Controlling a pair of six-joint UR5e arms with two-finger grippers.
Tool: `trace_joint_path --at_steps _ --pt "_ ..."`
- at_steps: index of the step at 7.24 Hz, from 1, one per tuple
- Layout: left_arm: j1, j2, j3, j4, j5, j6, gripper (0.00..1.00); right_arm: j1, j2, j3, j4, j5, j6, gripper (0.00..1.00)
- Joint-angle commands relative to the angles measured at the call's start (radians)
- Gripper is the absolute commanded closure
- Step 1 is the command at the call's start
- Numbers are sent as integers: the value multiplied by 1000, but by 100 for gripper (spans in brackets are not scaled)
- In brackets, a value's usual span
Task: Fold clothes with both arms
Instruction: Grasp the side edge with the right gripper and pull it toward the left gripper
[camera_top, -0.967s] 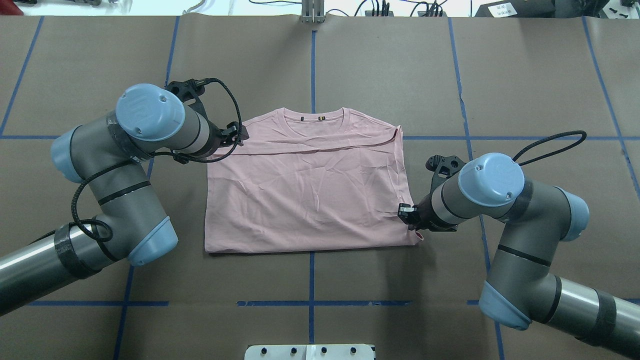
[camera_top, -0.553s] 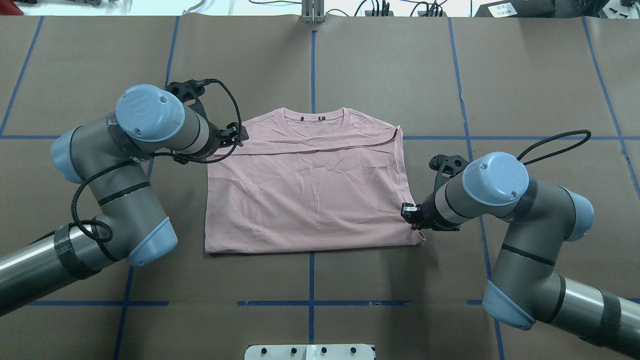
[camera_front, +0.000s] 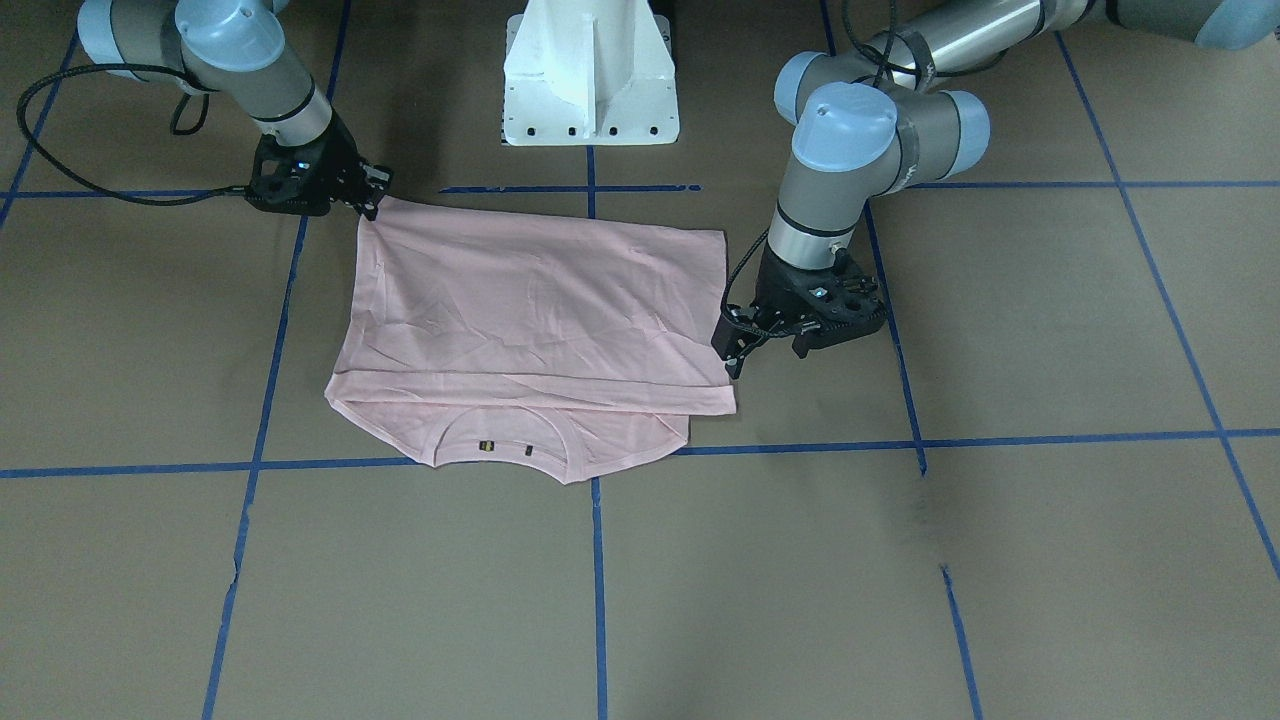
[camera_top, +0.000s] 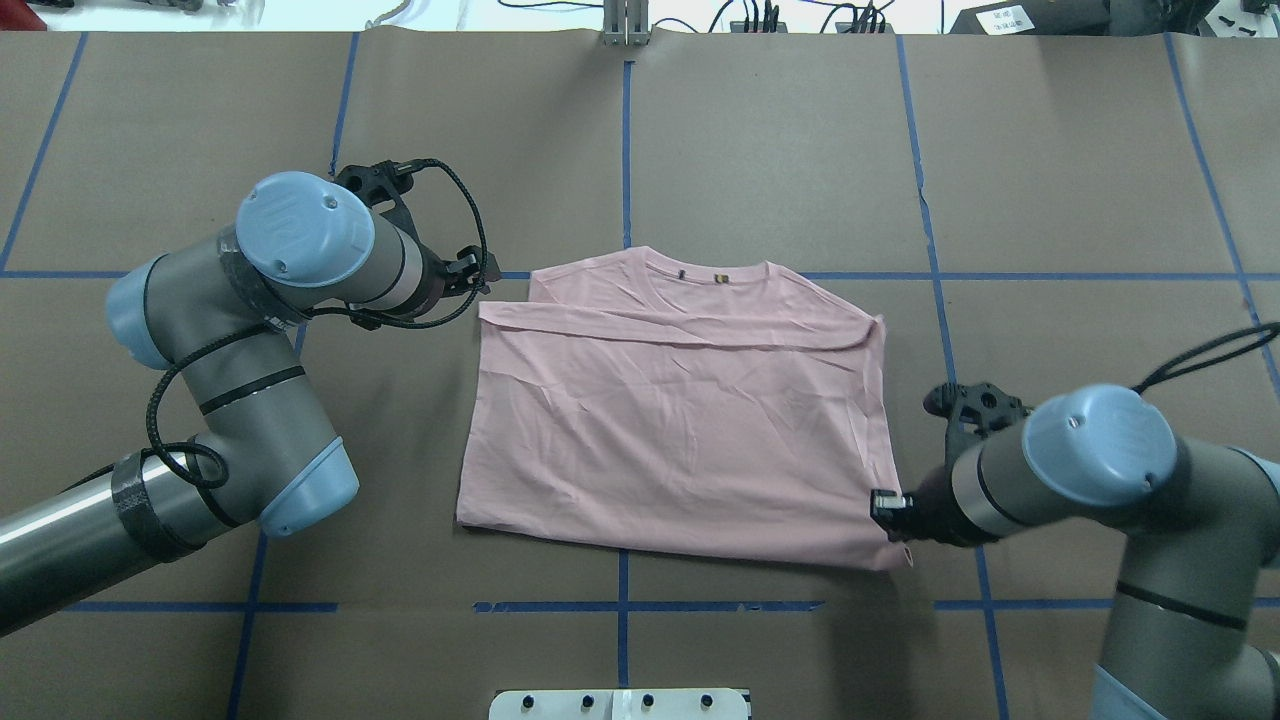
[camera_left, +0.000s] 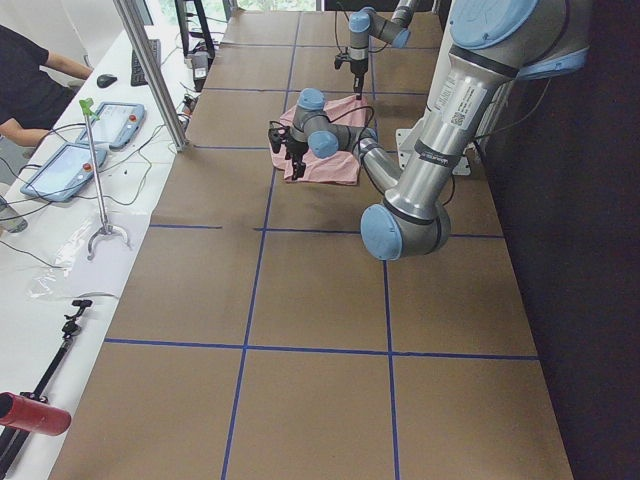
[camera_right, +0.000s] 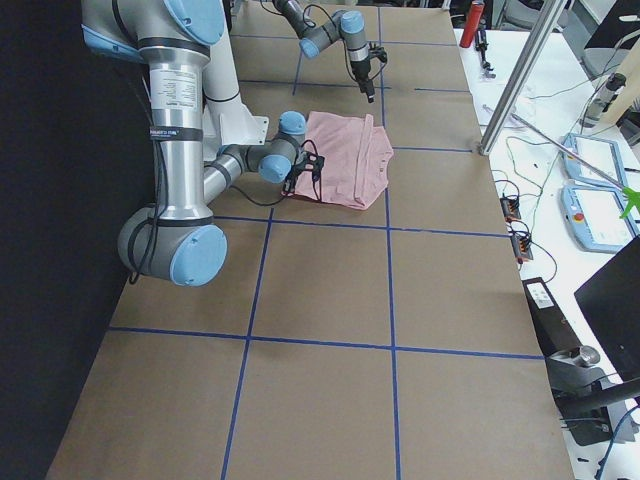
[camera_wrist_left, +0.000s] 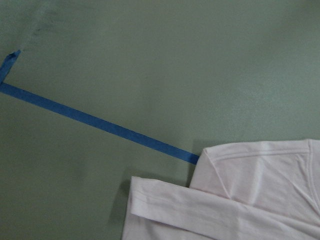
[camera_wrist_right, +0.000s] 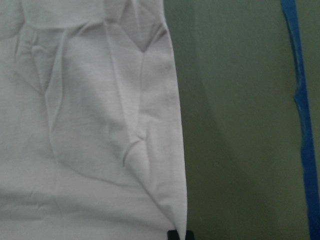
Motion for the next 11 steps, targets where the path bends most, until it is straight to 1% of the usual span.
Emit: trace_joint_path --at_steps 1,2,3,4,6,7,8,9,11 --pt "8 -1 -9 0 9 -1 0 -145 -86 82 6 31 84 100" --pt "11 2 -29 5 12 -1 0 -180 -81 87 11 28 139 56" --pt "22 5 -61 11 8 -1 0 -193 -78 108 11 18 170 1" --pt "61 9 -95 17 8 -44 0 -173 -75 128 13 15 216 0" --pt "184 39 -125 32 14 -285 0 -78 -65 122 14 4 191 0" --pt "244 47 -135 88 44 -411 0 -38 -22 118 14 8 171 0" --pt "305 47 -161 150 80 -470 0 -15 13 116 13 13 164 0" --pt "336 47 -161 155 86 -533 0 -4 30 116 14 15 164 0" --pt "362 45 -161 178 86 -561 0 5 40 116 14 15 164 0"
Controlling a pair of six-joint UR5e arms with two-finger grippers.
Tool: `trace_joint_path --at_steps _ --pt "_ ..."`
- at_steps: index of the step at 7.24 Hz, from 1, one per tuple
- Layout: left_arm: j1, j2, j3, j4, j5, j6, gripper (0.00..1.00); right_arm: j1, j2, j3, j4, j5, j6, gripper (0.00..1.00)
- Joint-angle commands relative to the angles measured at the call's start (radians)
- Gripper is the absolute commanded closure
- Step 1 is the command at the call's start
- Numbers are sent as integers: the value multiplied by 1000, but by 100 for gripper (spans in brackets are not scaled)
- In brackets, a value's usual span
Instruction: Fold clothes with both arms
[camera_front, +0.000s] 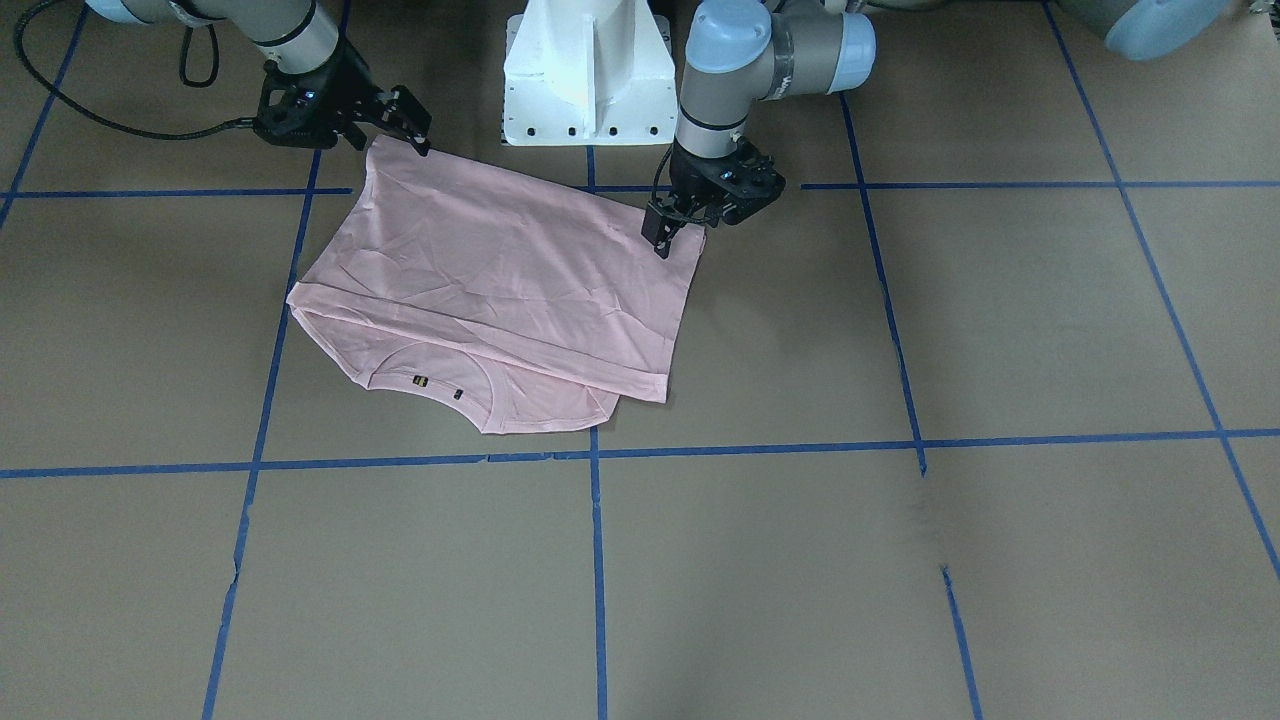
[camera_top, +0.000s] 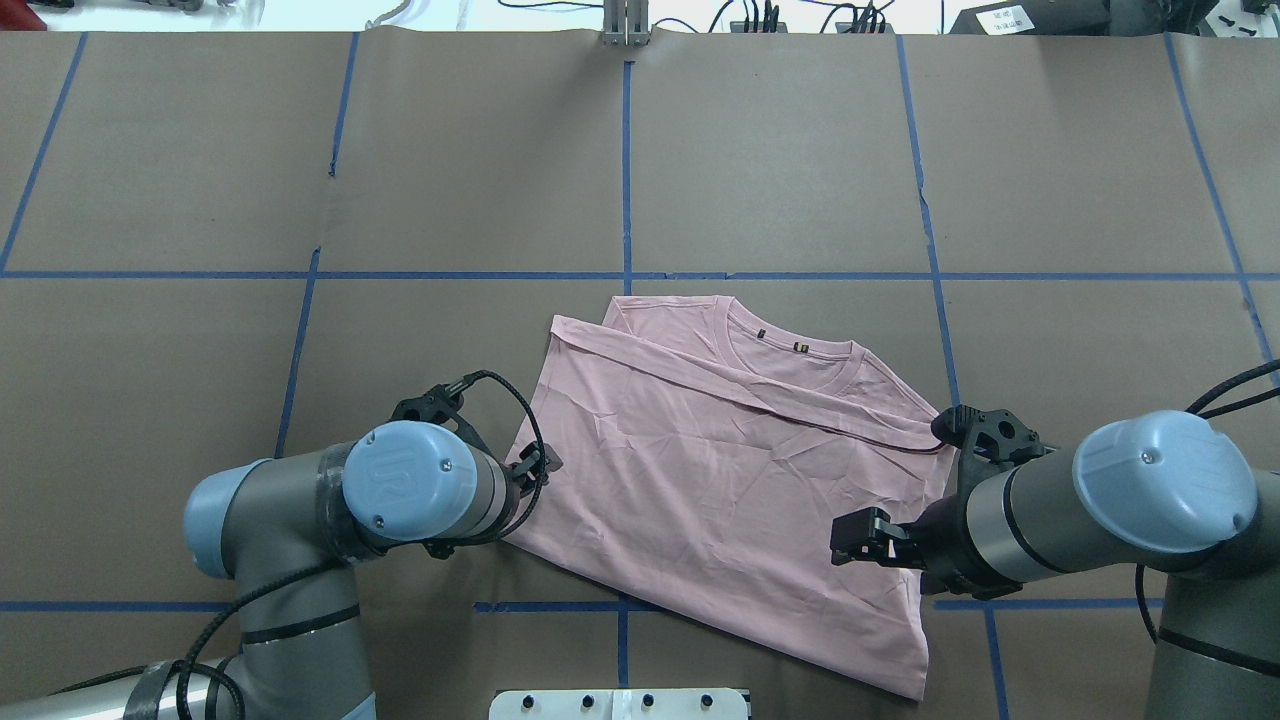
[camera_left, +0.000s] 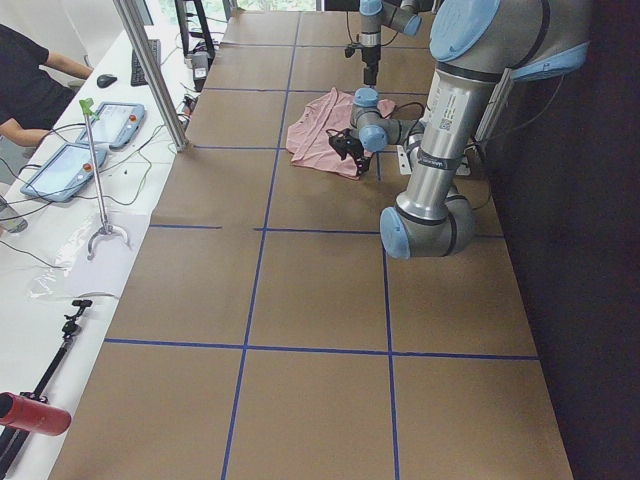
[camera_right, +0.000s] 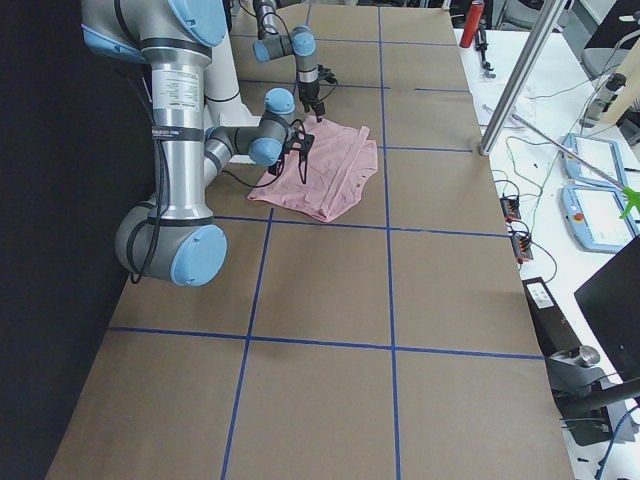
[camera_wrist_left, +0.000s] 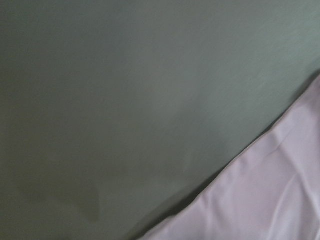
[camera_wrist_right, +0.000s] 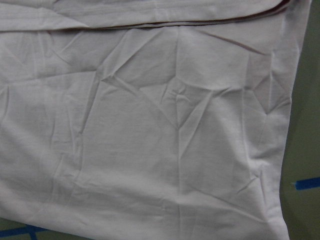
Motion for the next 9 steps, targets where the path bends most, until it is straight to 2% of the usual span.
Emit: trace_joint_path --at_steps 1,3,4,6,7,8,9 --pt "35 6 0 18 3 -32 0 8 11 1 0 1 -1 0" --pt "32 7 0 23 4 -34 1 8 17 0 0 1 -1 0" --pt "33 10 0 37 4 -34 8 8 17 1 0 1 -1 0" --pt "30 9 0 57 6 -34 29 8 17 1 0 1 1 0" --pt "27 9 -1 58 6 -34 50 8 17 1 0 1 1 0" --pt "27 9 -1 57 6 -34 80 10 16 1 0 1 1 0" --pt "26 7 -9 57 6 -34 100 10 16 0 0 1 1 0"
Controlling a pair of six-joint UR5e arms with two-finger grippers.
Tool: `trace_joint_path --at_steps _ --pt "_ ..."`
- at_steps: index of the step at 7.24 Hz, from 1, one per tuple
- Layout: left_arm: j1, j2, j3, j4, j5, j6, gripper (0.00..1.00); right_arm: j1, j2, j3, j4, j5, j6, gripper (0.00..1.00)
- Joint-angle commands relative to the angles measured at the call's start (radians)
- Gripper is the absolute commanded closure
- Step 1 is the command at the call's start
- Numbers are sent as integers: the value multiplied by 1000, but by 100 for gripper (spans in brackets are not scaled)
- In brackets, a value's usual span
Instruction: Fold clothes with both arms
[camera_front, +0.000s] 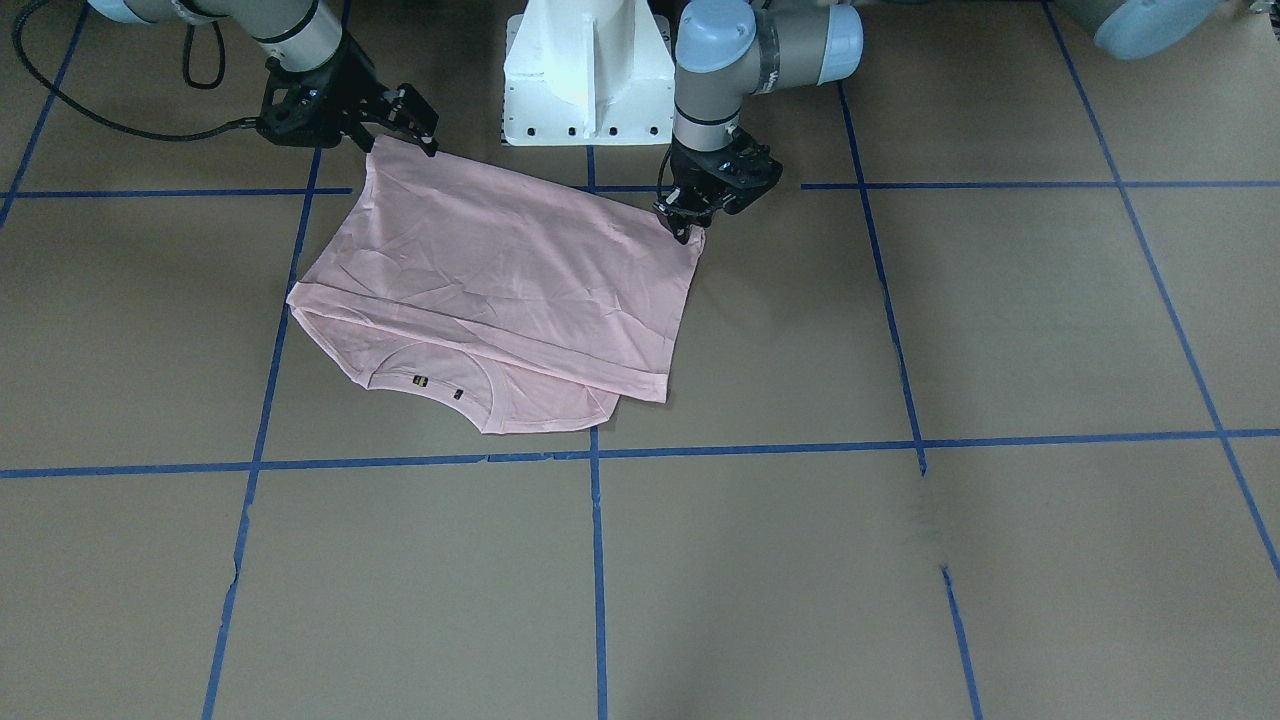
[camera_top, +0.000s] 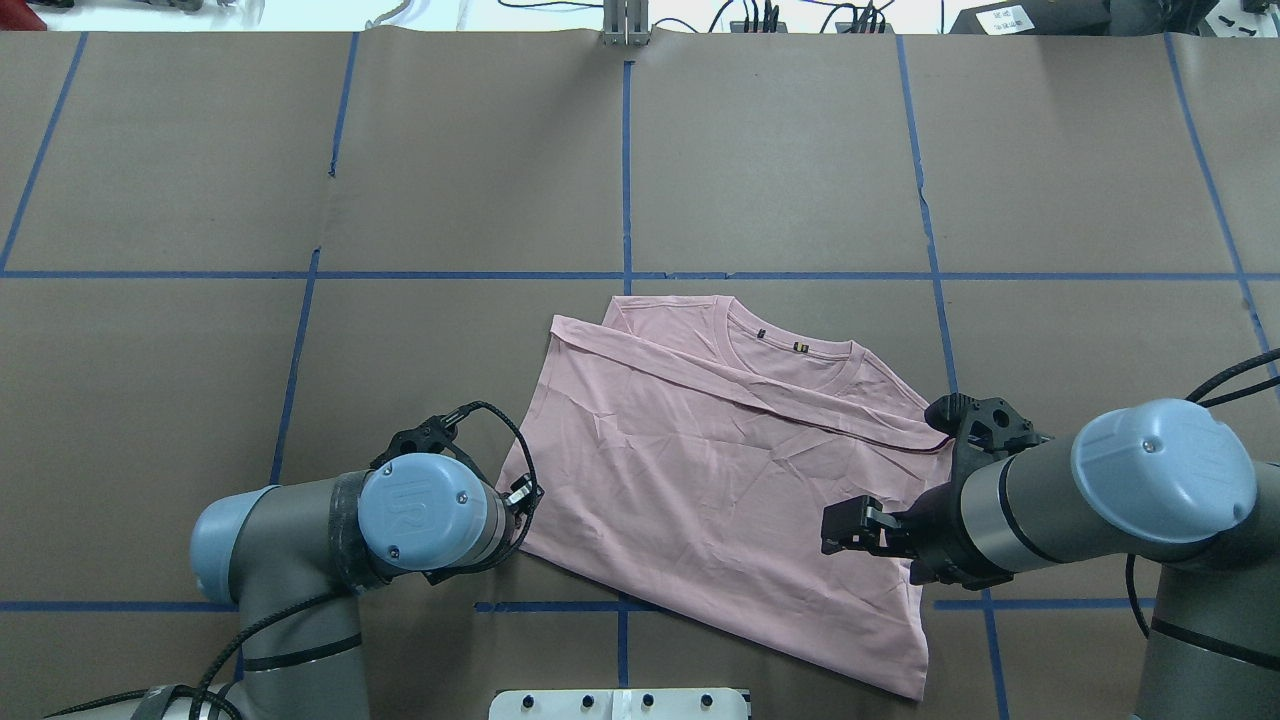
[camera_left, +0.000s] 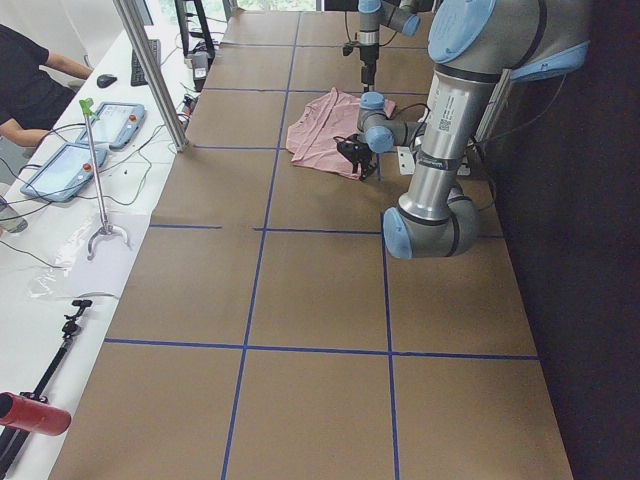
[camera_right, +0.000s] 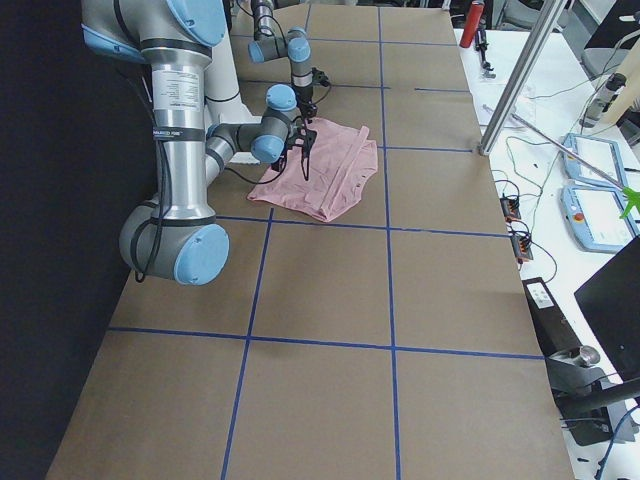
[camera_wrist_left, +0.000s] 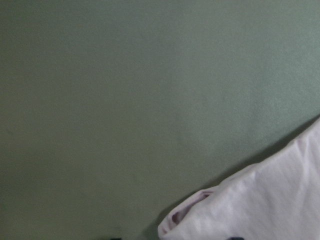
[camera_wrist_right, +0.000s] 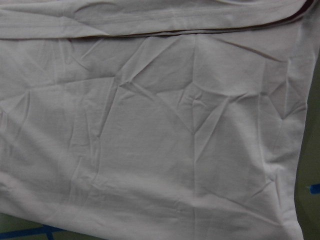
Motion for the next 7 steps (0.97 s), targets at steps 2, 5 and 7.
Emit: trace_joint_path --at_steps 2,5,7 --pt "-8 -6 -10 0 -1 3 100 1 -2 -1 0 0 0 0" --pt "-58 -4 -17 0 -2 20 100 2 -4 -3 0 0 0 0" --pt "-135 -3 3 0 17 84 100 17 1 -1 0 2 0 0"
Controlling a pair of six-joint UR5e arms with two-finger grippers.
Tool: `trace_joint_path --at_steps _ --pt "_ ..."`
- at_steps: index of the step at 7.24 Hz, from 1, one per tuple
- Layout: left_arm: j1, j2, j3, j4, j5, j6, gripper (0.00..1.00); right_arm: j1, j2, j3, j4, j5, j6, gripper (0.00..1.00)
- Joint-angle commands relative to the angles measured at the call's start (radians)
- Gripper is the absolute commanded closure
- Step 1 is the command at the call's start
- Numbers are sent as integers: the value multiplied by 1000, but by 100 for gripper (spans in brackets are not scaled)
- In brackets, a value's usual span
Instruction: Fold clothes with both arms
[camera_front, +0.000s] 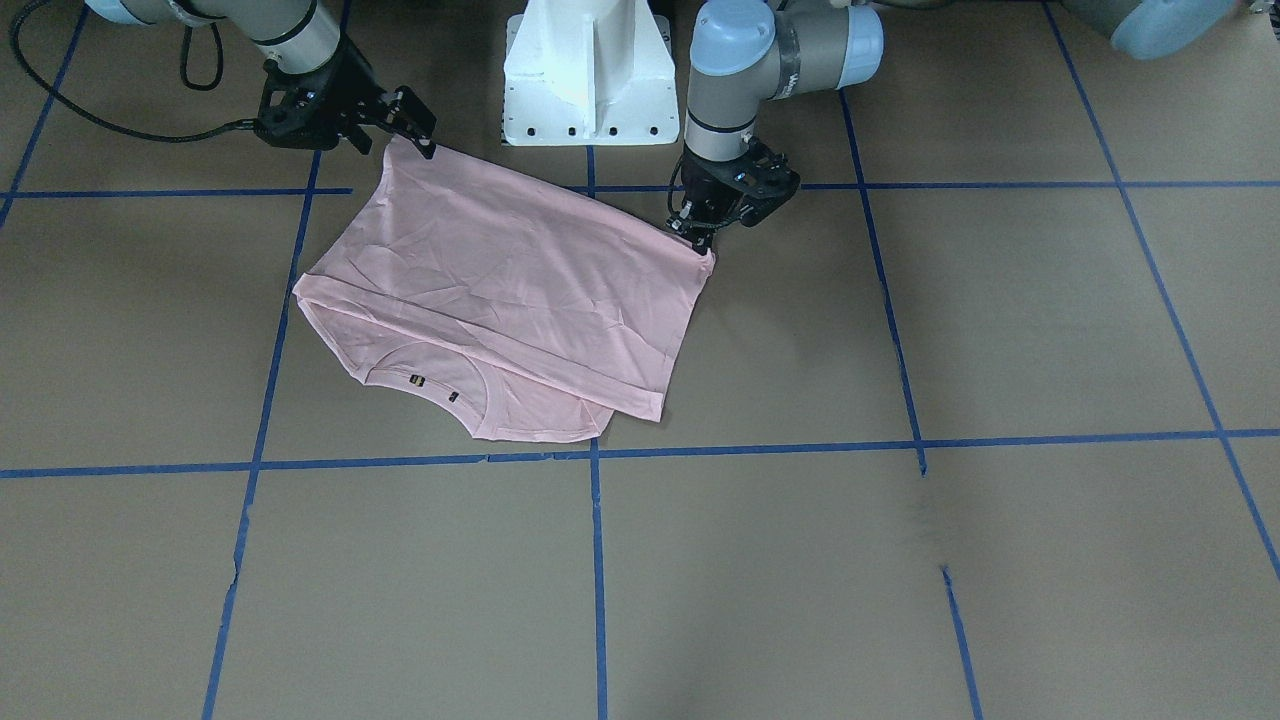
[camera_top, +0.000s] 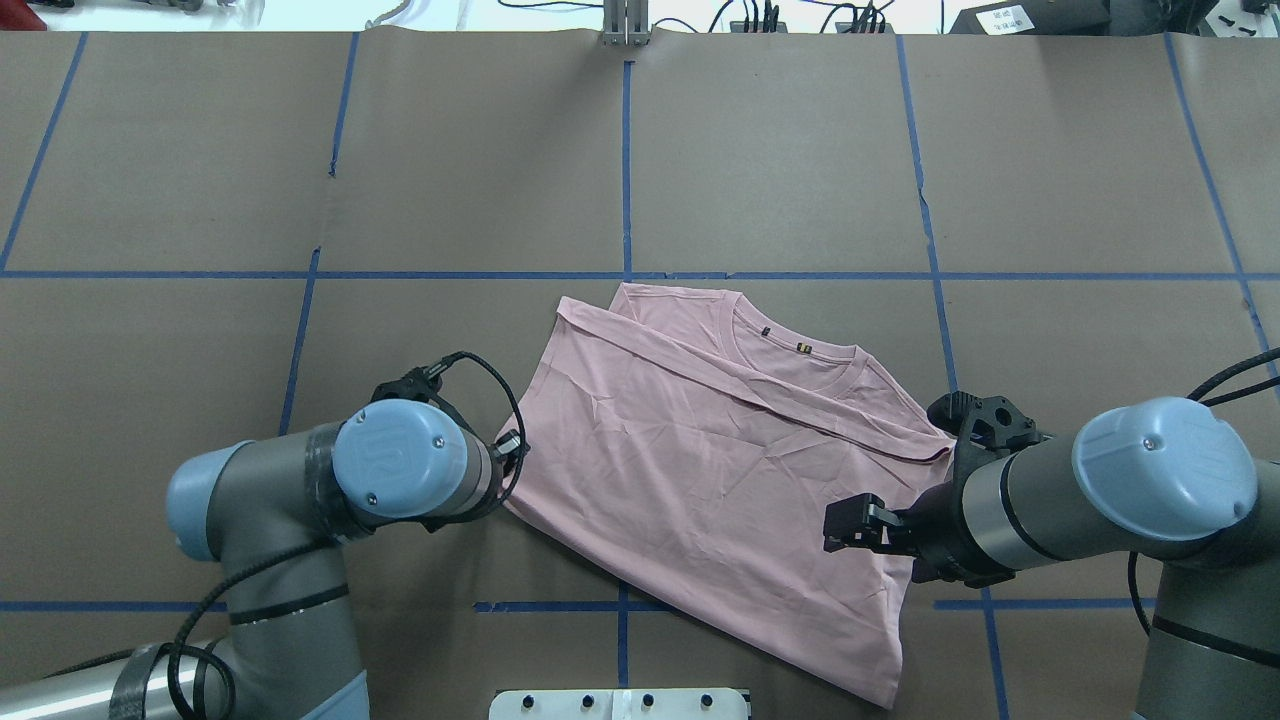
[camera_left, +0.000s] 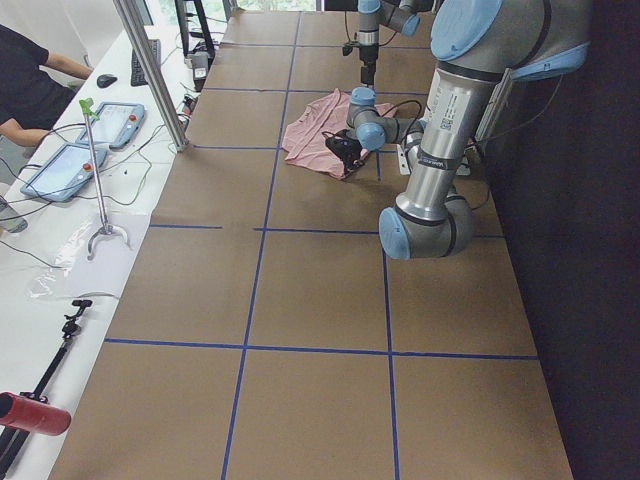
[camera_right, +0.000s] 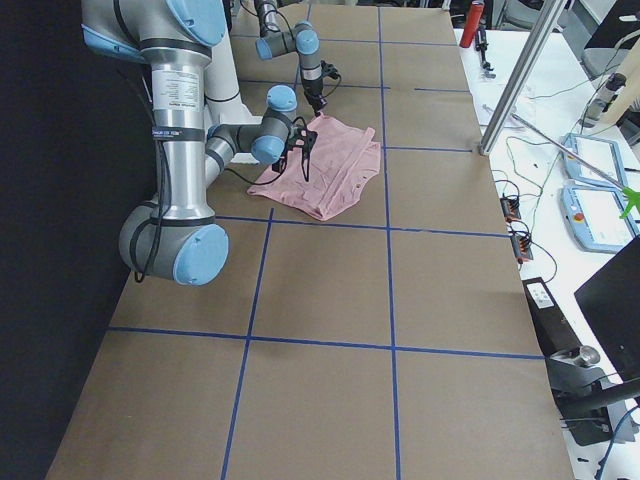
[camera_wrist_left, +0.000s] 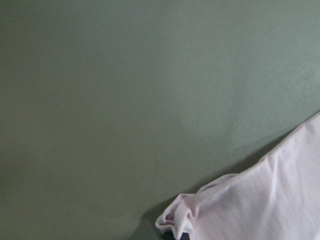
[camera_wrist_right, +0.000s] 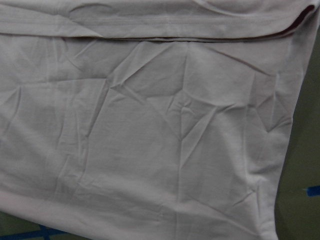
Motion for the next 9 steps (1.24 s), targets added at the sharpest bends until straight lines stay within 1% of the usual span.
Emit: trace_joint_path --at_steps 1,2,3,5,6,8,9 --pt "-79 -2 21 -1 35 78 100 28 4 2 0 0 8 0" --pt "-111 -11 67 -15 39 115 100 46 4 1 0 -2 8 0" --pt "-178 -46 128 -100 61 167 100 69 11 -1 -2 -3 8 0" --pt "-271 -155 376 -270 63 266 100 88 18 -13 -2 -9 11 0" --pt "-303 -215 473 -326 65 315 100 88 18 -21 -2 -14 12 0" --pt "-331 -322 624 -427 65 398 100 91 31 -38 -2 -22 14 0" --pt "-337 -385 729 -522 66 432 100 91 31 -42 -2 -29 14 0"
